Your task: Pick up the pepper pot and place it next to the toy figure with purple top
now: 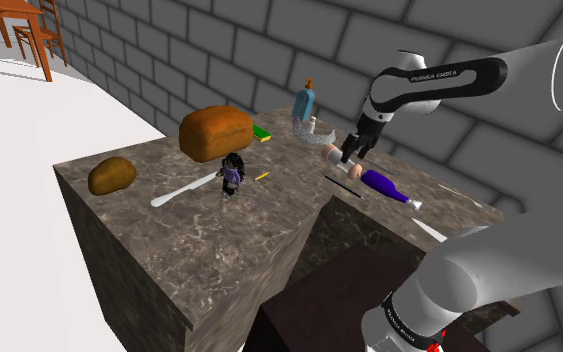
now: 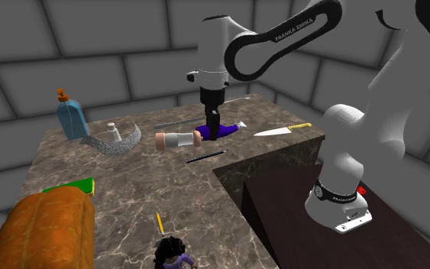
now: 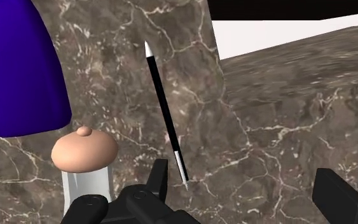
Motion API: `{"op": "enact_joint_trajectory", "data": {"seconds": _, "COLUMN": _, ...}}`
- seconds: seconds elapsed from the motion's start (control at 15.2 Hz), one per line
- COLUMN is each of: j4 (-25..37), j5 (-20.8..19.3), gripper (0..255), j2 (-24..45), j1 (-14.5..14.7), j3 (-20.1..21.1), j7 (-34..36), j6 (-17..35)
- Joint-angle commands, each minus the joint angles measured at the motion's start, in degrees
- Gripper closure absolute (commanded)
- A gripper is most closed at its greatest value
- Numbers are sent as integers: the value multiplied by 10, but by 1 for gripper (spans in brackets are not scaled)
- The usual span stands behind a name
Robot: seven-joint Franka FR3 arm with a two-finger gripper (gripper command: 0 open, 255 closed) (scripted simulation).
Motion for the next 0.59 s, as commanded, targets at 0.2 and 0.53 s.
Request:
{"op": "enact_joint_trajectory", "data": {"seconds": 0.2, "j4": 36, "j5": 9, "gripper": 0, "j2": 97, "j1": -6, "j3": -36, "j7": -40, "j6": 90}}
{"op": "enact_joint_trajectory", "data": {"seconds": 0.53, "j4": 91, "j5": 45, "gripper": 0, "j2": 196, "j1": -12, "j3": -66, "j7": -91, "j6": 159}}
